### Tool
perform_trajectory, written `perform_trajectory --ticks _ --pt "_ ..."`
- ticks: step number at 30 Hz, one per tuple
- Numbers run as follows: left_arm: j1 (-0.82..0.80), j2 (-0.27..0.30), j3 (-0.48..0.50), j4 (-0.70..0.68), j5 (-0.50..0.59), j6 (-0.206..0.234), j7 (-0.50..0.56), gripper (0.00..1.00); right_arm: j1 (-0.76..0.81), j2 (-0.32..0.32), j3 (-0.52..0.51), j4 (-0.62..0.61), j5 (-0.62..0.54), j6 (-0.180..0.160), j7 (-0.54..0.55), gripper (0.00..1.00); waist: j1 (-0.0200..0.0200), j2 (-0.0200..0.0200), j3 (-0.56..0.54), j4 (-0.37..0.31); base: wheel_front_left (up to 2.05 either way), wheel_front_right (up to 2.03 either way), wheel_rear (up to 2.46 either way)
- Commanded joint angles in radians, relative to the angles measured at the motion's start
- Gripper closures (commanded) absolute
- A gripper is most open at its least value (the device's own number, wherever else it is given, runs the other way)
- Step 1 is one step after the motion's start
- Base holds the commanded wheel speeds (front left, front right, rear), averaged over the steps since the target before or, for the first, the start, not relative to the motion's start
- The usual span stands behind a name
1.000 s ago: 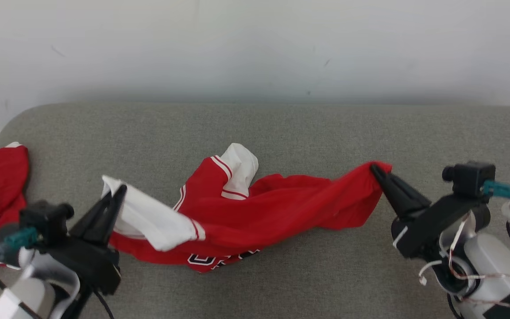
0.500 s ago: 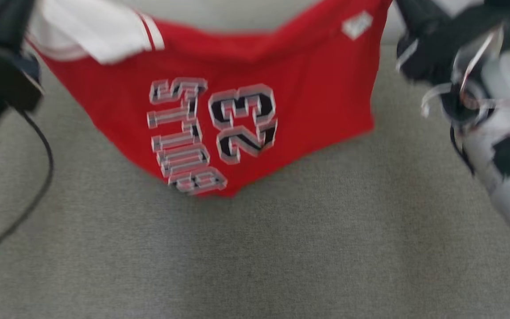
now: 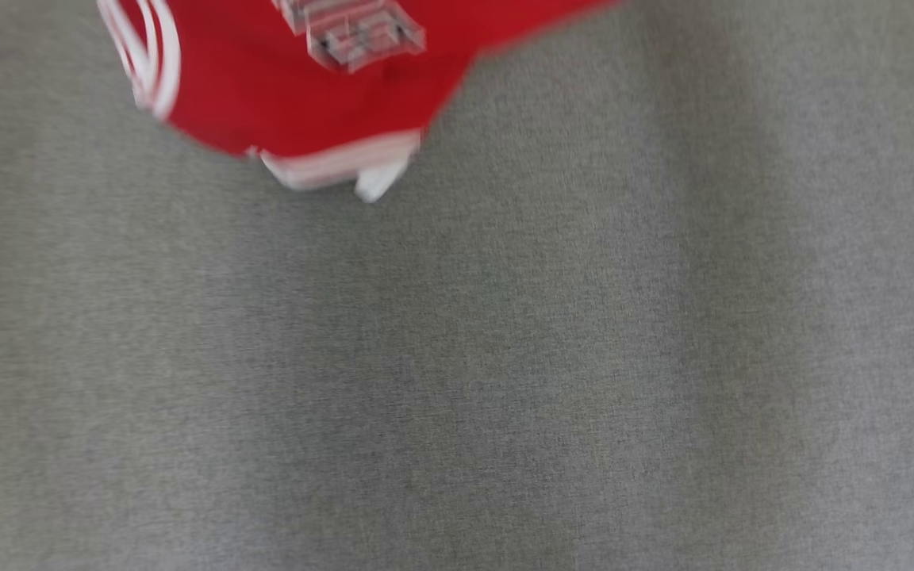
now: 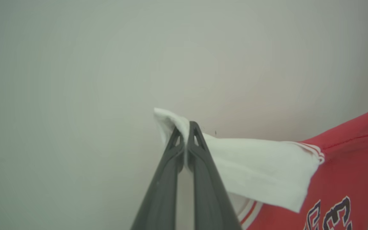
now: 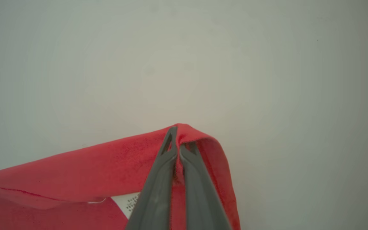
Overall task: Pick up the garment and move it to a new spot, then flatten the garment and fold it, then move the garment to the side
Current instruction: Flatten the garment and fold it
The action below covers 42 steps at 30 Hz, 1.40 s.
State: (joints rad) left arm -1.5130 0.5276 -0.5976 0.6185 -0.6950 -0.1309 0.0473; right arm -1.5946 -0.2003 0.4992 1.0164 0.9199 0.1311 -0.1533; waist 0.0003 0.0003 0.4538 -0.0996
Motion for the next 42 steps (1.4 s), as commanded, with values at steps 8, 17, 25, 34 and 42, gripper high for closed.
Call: perform_trajectory --ticks 8,17,25,34,42 --pt "-0.227 -0.075 -0.011 0.173 0.051 0.011 -0.132 1.0 -0.208 -0.013 -0.051 0.168 -0.086 -0.001 -0.112 1.0 -0.0003 -0.0003 0.079 0.004 0.0 0.0 0.0" --pt "-0.306 -0.151 -0.019 0.267 0.06 0.011 -0.262 1.0 -0.16 0.005 -0.279 -0.02 -0.327 -0.001 -0.111 1.0 -0.0003 -0.0003 0.143 0.033 0.0 0.0 0.0" --pt "-0.22 -0.169 -0.021 0.301 -0.007 -0.001 -0.298 1.0 -0.056 0.058 -0.273 -0.083 -0.38 -0.001 -0.111 1.0 -0.0003 -0.0003 0.194 0.028 0.0 0.0 0.0" --pt "-0.026 -0.145 -0.005 0.2 -0.072 0.001 -0.312 1.0 0.122 0.026 -0.165 -0.221 -0.259 -0.001 -0.111 1.0 -0.0003 -0.0003 0.138 0.03 0.0 0.0 0.0" --pt "0.371 -0.114 0.082 -0.032 -0.004 0.04 -0.313 1.0 0.442 -0.062 -0.046 -0.354 -0.121 -0.001 -0.112 1.0 -0.0003 -0.0003 -0.035 0.041 0.0 0.0 0.0"
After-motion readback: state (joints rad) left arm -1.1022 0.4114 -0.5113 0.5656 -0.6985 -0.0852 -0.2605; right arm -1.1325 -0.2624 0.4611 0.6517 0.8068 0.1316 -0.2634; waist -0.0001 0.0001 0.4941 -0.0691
